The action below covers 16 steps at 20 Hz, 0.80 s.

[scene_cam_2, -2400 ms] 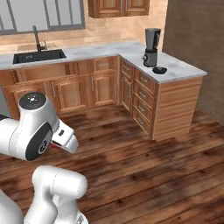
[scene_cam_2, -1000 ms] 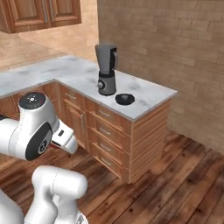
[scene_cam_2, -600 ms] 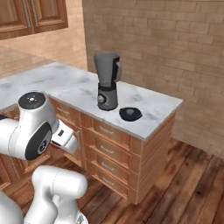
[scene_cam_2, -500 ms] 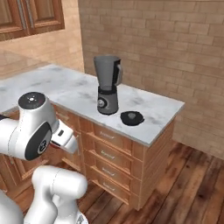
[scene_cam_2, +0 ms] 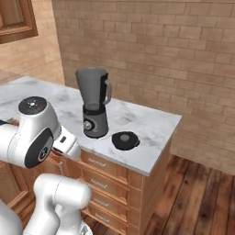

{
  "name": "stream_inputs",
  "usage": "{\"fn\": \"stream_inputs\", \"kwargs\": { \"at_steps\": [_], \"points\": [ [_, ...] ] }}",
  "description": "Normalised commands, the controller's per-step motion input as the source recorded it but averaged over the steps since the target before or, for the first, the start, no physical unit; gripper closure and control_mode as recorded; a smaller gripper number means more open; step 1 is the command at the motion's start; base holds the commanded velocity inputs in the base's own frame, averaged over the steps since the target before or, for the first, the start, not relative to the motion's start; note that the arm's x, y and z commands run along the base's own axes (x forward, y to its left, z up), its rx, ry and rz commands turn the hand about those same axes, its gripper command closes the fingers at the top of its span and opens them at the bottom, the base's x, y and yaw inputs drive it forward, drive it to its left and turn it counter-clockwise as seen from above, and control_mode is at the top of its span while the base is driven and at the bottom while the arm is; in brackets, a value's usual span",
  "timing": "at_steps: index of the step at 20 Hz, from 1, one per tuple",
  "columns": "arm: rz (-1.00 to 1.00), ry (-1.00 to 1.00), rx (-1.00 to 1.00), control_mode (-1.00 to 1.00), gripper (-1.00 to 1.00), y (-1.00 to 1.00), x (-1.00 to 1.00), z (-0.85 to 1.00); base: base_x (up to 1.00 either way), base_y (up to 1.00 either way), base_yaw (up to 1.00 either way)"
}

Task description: Grab the lemon wedge and onion from the fridge, place them in the blender, close the lid, and turn on the blender to create a marinade.

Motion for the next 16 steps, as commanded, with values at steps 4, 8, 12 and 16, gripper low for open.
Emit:
{"fn": "stream_inputs", "kwargs": {
  "at_steps": [4,8,12,16],
  "points": [
    [0.0,0.0,0.0,1.0,1.0,0.0,0.0,0.0,0.61,0.0,-0.23],
    [0.0,0.0,0.0,1.0,1.0,0.0,0.0,0.0,0.48,0.25,-0.15],
    [-0.03,-0.02,-0.01,-1.0,1.0,0.22,0.17,0.12,0.18,0.22,-0.03],
    [-0.02,-0.01,0.0,-1.0,1.0,0.26,0.29,0.5,0.0,0.0,0.0]
  ]
}}
